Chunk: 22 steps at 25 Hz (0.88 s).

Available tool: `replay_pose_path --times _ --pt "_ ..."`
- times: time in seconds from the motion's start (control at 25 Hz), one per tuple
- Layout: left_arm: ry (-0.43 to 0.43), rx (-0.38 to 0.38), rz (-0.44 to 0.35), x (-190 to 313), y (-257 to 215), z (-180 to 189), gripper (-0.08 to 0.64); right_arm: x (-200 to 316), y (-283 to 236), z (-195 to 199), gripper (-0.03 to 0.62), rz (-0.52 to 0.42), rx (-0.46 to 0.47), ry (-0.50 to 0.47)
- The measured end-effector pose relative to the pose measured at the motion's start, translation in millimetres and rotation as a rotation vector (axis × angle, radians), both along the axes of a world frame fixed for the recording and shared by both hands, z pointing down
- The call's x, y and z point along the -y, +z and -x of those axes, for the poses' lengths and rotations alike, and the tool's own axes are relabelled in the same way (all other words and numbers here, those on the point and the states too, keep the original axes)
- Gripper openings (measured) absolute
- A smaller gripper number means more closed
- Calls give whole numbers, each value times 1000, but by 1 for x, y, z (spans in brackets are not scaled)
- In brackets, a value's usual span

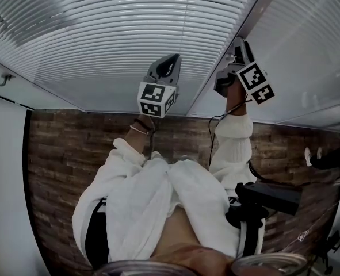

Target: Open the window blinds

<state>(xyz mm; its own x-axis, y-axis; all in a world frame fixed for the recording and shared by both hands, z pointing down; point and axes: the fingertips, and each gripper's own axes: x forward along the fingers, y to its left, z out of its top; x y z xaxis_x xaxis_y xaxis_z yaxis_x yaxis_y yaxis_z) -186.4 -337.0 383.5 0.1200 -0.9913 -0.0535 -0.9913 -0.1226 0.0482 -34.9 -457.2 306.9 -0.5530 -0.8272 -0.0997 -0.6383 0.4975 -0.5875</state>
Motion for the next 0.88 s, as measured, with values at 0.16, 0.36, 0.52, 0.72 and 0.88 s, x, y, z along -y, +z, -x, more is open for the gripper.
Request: replay_pose_path --times 0.16,0.36,0.52,0.72,0.88 --pt "-2 -5 -1 0 -1 1 2 1 -1 0 132 15 38 -12" --pt "-4 -1 -6 -2 -3 2 2 -13 -1 1 133 -162 -145 4" --pt "-7 -2 -1 -1 -4 4 2 -22 6 0 132 -289 -353 73" --pt "-6 2 -4 -2 -5 3 2 -17 4 4 132 -310 -478 88" --pt "-1 6 -1 1 -5 1 2 -14 3 4 132 -307 -526 89"
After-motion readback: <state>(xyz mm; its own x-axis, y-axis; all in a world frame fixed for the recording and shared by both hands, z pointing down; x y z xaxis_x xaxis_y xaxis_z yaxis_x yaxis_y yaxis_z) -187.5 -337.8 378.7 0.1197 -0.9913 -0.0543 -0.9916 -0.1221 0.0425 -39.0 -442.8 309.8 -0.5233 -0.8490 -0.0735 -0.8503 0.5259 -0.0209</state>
